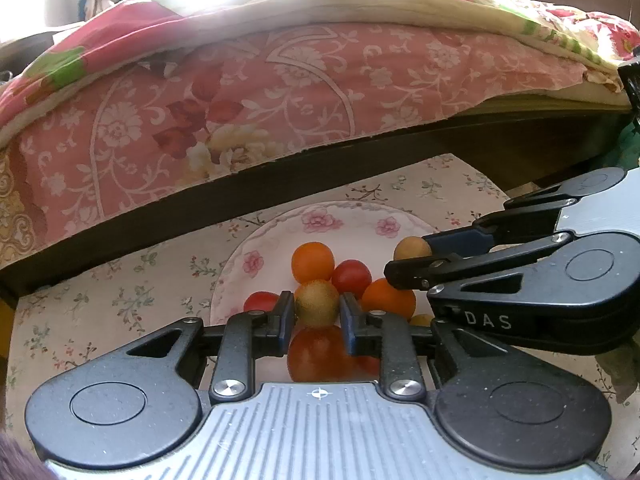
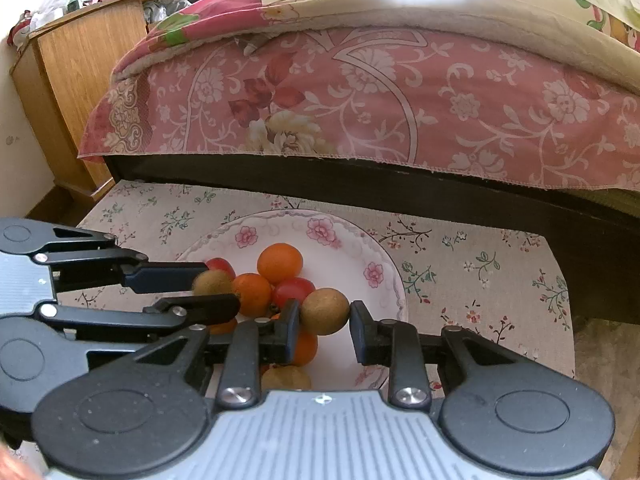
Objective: Organize fruits
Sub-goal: 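Open both grippers to drop the kiwis onto the plate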
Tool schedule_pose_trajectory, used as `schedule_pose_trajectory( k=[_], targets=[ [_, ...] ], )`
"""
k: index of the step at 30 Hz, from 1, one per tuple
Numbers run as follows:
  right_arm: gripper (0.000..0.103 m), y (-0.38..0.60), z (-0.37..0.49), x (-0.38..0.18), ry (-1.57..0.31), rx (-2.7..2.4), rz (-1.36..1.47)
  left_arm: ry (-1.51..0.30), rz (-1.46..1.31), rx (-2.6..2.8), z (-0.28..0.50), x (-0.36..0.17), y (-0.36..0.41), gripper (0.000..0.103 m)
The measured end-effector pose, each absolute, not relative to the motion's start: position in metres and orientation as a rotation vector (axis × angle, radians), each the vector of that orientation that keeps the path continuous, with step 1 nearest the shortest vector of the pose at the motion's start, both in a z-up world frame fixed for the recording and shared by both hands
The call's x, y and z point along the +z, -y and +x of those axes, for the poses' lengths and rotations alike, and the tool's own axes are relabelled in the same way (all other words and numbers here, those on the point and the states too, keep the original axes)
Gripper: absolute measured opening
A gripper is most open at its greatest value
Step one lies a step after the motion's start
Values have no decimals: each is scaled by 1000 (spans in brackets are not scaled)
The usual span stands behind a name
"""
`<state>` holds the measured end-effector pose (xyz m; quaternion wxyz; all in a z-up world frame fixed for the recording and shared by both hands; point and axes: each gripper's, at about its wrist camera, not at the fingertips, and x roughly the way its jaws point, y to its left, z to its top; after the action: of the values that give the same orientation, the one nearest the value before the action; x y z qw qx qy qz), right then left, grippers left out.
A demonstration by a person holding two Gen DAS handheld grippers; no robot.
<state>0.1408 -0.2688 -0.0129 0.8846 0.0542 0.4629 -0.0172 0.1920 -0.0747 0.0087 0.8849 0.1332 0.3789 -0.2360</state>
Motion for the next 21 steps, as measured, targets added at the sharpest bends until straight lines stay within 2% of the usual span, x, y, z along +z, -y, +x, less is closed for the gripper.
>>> schedule_pose_trajectory(
  k=[12, 21],
  targets=[
    [29, 268, 139, -10, -960, -44, 108, -785, 276, -463, 190, 13, 70, 43],
    [30, 265, 131, 3, -943, -49, 114, -769, 274, -419, 184, 31, 65, 62]
  ],
)
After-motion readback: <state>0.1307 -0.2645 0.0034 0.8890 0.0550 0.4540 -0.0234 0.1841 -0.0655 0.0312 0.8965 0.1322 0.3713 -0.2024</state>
